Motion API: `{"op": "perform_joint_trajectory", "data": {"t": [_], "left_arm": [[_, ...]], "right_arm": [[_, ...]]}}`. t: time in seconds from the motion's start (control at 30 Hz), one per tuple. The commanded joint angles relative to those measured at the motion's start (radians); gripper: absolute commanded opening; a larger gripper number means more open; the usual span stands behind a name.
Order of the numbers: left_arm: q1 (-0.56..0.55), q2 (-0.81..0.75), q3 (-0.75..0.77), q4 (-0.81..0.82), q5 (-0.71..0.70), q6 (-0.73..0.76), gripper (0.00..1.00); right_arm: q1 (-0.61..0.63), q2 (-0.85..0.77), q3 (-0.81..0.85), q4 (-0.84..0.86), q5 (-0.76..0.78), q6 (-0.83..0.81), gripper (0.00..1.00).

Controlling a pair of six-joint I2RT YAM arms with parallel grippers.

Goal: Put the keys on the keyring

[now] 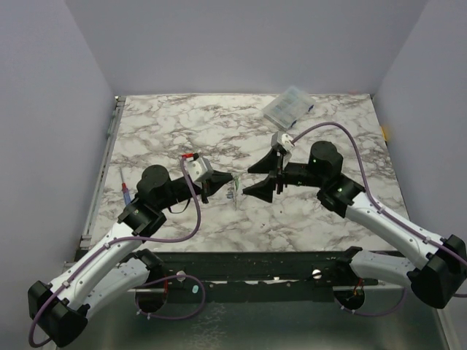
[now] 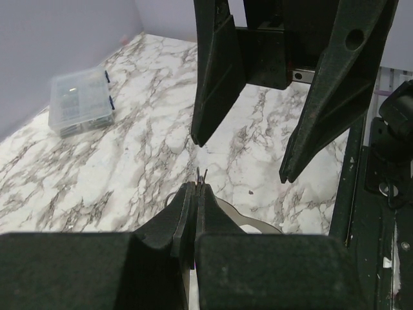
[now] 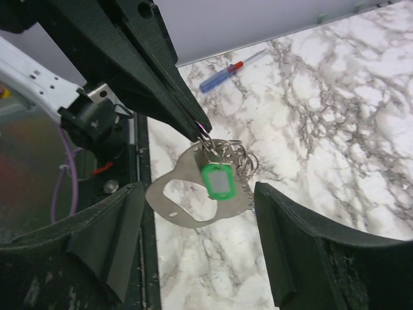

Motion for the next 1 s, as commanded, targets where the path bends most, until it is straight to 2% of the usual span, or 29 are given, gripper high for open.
{"op": "perform_joint_trajectory", "data": {"t": [0.0, 0.13, 0.33, 0.4, 0.5, 0.57, 0.97], "left_arm": [[-0.003, -0.001, -0.008, 0.061, 0.066, -0.007, 0.0], [-0.003, -0.002, -0.015, 0.08, 0.087, -0.013, 0.0], [-0.004, 0.001, -0.022, 0.104, 0.125, -0.025, 0.0], [-0.003, 0.0, -0.028, 0.122, 0.151, -0.032, 0.0], [-0.004, 0.001, -0.038, 0.148, 0.202, -0.033, 0.0], [-0.004, -0.002, -0.043, 0.16, 0.225, -0.032, 0.0], [-0.004, -0.007, -0.058, 0.202, 0.256, -0.039, 0.0]], "right_arm": [[0.003, -0.025, -0.048, 0.107, 0.05, -0.064, 0.8], [0.003, -0.007, -0.056, 0.154, 0.026, -0.076, 0.92], [0.003, -0.015, -0.124, 0.321, 0.011, -0.081, 0.91], [0.002, -0.02, -0.164, 0.403, -0.024, -0.128, 0.89], [0.002, -0.022, -0.218, 0.526, -0.07, -0.124, 0.84], [0.003, -0.011, -0.214, 0.536, -0.102, -0.117, 0.81], [0.003, 0.028, -0.197, 0.566, -0.18, -0.048, 0.39]]}}
